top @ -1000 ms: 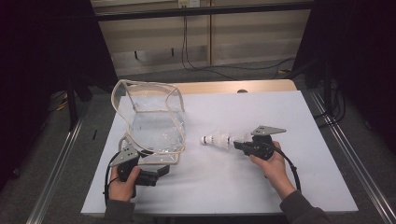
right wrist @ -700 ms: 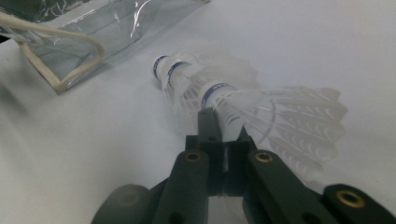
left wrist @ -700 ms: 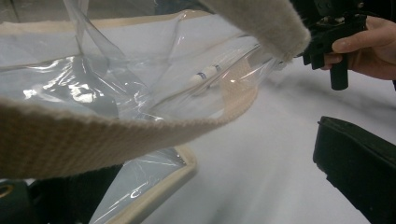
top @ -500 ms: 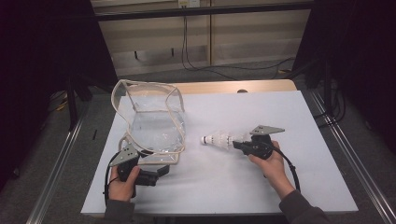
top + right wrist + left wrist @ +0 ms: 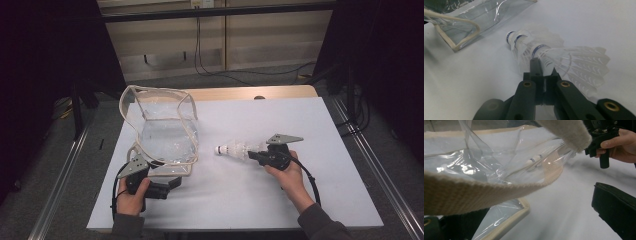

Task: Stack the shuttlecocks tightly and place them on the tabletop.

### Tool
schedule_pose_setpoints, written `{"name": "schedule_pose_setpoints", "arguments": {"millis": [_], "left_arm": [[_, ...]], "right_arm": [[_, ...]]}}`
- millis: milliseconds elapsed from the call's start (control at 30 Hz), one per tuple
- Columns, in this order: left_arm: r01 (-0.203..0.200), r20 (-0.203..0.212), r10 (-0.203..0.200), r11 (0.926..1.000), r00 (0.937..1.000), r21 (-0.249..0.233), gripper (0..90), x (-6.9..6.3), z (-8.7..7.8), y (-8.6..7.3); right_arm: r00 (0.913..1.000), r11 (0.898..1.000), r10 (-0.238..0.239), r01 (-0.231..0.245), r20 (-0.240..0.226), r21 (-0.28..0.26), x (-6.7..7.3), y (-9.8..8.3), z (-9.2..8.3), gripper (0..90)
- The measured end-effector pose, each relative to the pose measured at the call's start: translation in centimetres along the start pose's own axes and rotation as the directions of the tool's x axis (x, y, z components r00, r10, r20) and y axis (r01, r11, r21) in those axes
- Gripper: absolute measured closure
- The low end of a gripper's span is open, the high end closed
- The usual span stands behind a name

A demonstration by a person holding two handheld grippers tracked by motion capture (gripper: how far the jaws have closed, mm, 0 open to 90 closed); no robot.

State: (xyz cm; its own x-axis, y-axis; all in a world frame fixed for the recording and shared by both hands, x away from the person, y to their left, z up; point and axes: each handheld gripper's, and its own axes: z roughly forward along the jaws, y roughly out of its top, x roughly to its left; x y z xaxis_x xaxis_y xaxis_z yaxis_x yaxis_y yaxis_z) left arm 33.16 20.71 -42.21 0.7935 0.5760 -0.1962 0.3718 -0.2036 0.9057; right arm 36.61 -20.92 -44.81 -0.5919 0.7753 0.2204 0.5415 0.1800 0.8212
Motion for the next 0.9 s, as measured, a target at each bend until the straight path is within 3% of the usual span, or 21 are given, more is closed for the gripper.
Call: {"name": "schedule_pose_setpoints", "arguments": {"millis": [900], "left_arm": [[-0.001,-0.003,0.001,1.0,1.0,0.007,2.1,-0.02,0.05,-0.02]], "right_arm": [[1.0,1.0,-0.007,0.007,-0.006,0.005,0.24,0.0,0.75,89.2]]}}
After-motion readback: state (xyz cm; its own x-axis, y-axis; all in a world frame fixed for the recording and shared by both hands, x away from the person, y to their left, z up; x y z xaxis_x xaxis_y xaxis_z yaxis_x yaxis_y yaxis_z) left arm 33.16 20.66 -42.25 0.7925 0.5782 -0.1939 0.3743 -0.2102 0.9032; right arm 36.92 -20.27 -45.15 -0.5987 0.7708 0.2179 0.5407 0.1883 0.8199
